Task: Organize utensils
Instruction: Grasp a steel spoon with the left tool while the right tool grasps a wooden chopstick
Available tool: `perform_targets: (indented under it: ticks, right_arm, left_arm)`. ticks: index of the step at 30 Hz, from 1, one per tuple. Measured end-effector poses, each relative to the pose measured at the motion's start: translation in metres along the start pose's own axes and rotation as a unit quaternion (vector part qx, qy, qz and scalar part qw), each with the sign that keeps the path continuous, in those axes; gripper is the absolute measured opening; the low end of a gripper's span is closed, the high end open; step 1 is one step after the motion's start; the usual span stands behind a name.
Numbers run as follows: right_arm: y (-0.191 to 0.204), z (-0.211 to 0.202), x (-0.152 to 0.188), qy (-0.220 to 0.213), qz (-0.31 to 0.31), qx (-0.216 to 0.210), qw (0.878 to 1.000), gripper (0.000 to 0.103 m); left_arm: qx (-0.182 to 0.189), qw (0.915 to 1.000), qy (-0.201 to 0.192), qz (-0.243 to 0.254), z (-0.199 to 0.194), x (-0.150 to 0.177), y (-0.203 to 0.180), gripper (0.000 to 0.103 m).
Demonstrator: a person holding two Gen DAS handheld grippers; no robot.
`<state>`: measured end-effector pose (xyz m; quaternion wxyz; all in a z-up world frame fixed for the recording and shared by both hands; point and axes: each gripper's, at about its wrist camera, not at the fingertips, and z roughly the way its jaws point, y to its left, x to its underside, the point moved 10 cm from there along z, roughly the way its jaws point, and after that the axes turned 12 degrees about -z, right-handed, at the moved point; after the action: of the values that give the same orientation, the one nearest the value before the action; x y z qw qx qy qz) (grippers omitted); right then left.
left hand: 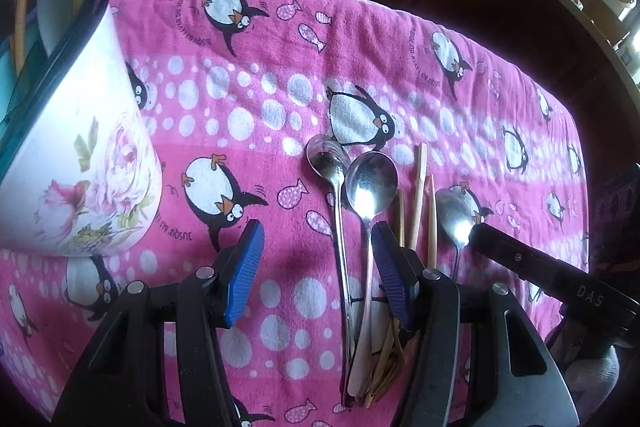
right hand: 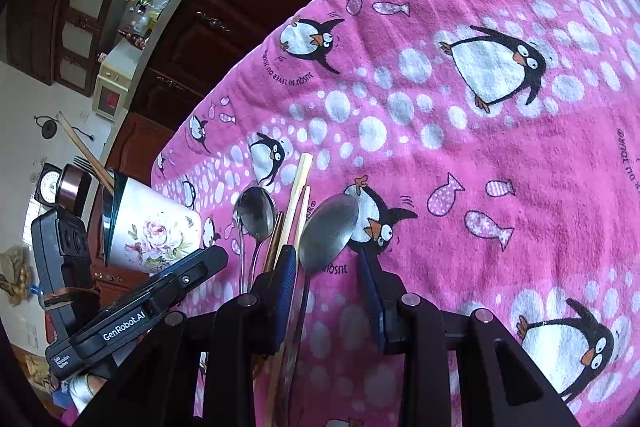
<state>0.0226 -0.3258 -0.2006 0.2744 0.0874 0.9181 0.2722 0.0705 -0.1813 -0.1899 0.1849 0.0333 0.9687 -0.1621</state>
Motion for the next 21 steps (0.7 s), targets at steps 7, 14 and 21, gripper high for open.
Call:
perform_targets:
  ticks: [7,14,21]
  right_arm:
    - [-0.004,0.000,0.001,0.000,0.001,-0.009,1.000,0.031]
    - [-0.007,0.003,-0.002,-0.003,0.008,-0.022,1.000,0.031]
    - [-0.004,0.008,-0.007,-0.008,-0.010,-0.020,1.000,0.015]
  left_arm:
    - [-0.002,0.9999,0.012,0.003,0.015,-0.001,-0.001,0.054]
    - [-0.004,0.9998,0.012,0.017,0.025,-0.007,-0.010,0.011]
    - [0.030,0.9990,0.030,0.017,0.018,0.004,-0.008,0.004]
